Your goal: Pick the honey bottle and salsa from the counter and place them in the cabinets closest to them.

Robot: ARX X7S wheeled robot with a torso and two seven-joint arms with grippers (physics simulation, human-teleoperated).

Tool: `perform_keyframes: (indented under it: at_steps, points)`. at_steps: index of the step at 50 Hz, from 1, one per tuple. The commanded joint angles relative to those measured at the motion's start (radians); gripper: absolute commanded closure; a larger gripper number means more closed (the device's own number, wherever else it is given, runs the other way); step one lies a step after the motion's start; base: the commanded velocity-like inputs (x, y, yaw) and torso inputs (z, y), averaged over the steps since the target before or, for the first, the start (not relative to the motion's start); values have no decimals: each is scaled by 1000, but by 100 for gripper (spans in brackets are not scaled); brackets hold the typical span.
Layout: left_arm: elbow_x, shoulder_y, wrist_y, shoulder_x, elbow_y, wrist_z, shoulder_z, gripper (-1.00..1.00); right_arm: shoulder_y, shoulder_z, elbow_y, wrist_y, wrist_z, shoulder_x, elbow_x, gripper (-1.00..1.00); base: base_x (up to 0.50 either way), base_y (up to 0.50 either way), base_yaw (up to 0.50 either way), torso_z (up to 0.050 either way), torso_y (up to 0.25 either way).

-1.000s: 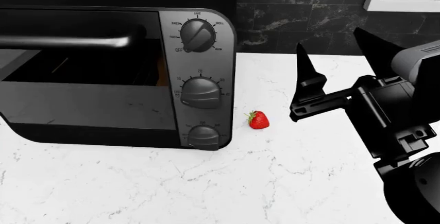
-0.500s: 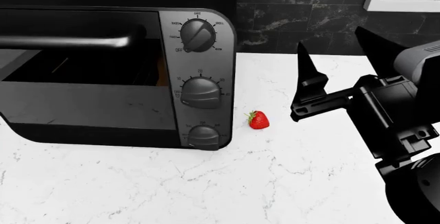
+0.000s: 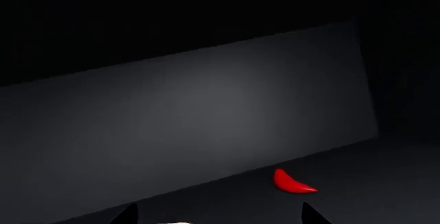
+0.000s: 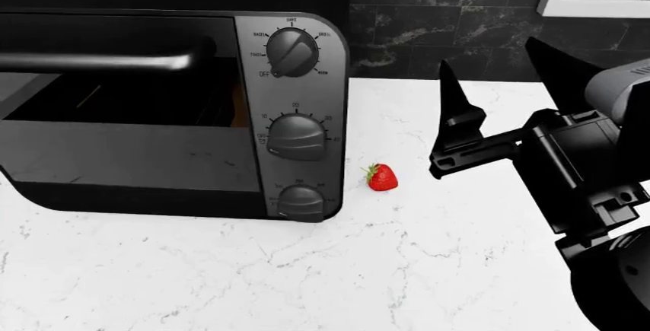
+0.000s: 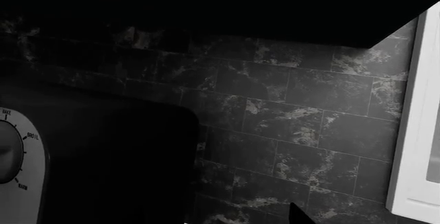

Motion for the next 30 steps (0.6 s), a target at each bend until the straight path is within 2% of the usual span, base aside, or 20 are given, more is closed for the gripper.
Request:
perform_keyframes:
  at_steps: [1,10,22,30]
  points:
    - [0,0,-3,0,85,16,40,-100,0,-1,1,-5,3,3,5,-100,0,0,0,0,0]
    - [10,0,1,0,175,43,69,-100,-2,1,-3,-5,10,6,13,-100,0,0,0,0,0]
    - [-15,3,110,-8,209,45,69,-100,-1,14,-1,-10,14,14,26,-100,0,0,0,0,0]
    - [-46,50,65,-27,328,44,85,-100,-5,23,-4,-15,18,12,40,-100,-137,-34,0,0,0]
